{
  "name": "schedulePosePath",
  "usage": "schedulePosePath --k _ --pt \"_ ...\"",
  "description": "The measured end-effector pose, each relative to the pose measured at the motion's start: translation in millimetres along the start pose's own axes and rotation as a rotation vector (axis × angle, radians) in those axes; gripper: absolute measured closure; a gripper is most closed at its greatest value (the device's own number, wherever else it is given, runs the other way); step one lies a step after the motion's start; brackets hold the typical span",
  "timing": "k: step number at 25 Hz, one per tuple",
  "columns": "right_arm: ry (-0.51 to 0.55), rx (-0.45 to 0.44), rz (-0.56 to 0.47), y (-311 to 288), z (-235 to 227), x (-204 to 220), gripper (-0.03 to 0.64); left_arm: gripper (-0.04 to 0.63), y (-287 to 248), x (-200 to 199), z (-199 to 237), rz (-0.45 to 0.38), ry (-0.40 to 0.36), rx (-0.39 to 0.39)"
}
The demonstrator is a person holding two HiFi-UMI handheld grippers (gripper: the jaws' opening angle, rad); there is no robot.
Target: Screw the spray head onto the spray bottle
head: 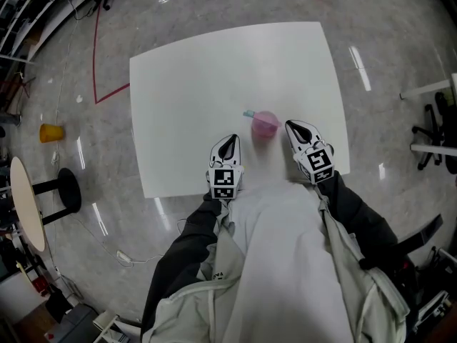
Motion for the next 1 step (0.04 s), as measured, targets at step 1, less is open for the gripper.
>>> schedulePosePath --k 1 --pt "0.000 0.000 0.000 -1.3 0.0 -1.0 0.620 0.589 0.0 -1.0 1.2 0.000 -0.002 -0.001"
Point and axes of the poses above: the fingertips, and each gripper's own axes: y backward along the fingers, z to its left, x out of its underside, the point moved 10 cm from there along y, backward along the fingers, and after that the axes turned 3 degrees about x, right-handed, at the moved point
